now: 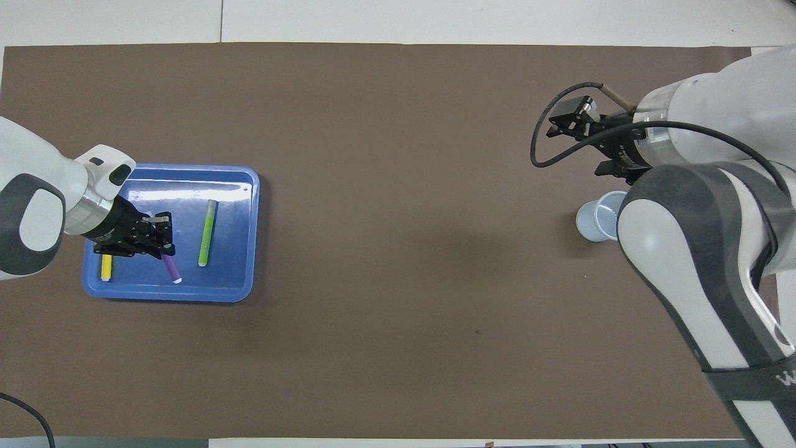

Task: Right arm passes pens to left for tray arrangement
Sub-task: 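Place the purple pen in the tray while the right gripper withdraws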

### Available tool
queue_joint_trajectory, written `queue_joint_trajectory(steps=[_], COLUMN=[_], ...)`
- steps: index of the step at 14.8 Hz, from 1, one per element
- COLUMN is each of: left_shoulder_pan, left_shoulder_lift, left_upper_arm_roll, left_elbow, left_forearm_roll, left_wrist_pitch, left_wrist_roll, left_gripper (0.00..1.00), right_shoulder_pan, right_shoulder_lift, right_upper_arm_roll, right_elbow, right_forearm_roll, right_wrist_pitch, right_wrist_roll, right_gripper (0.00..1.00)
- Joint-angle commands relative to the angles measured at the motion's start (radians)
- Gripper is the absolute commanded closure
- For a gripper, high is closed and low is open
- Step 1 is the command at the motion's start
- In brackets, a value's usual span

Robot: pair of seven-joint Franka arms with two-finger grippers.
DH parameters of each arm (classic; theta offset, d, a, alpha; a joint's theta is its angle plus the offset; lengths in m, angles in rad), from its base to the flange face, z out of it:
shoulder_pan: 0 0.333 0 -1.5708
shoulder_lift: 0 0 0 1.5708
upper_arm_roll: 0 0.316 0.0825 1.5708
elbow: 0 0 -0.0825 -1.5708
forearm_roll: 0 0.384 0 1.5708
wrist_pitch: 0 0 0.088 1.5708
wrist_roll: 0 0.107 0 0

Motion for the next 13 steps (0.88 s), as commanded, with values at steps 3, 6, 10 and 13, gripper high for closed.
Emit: queue_joint_trajectory(steps=[3, 6, 10, 13], left_shoulder_pan=[-0.012, -0.012, -0.002, -0.002], left_shoulder_lift=[0.101, 0.101, 0.101, 0.102], left_upper_arm_roll=[0.000, 0.000, 0.000, -0.001], left_elbow=[0.031, 0.029, 0.029, 0.043], left_forearm_roll=[0.039, 0.037, 0.037, 0.034], left_wrist_pitch=[0.054, 0.065, 0.083, 0.075], left_wrist_roll=[0.014, 0.012, 0.018, 0.020], left_gripper=[1.00, 1.00, 0.01, 0.00], right_shoulder_pan=[-0.037, -0.036, -0.031, -0.028], right_shoulder_lift=[-0.057, -0.044, -0.054, -0.073], right_upper_arm_roll=[0.011, 0.011, 0.011, 0.011], right_elbow=[0.010, 0.083, 0.123, 0.122], right_forearm_roll=[-0.064, -0.067, -0.069, -0.081], right_wrist_pitch=[-0.103, -0.186, -0.278, -0.305], right_wrist_roll=[-0.123, -0.125, -0.129, -0.164], right_gripper=[0.00, 0.00, 0.00, 0.00])
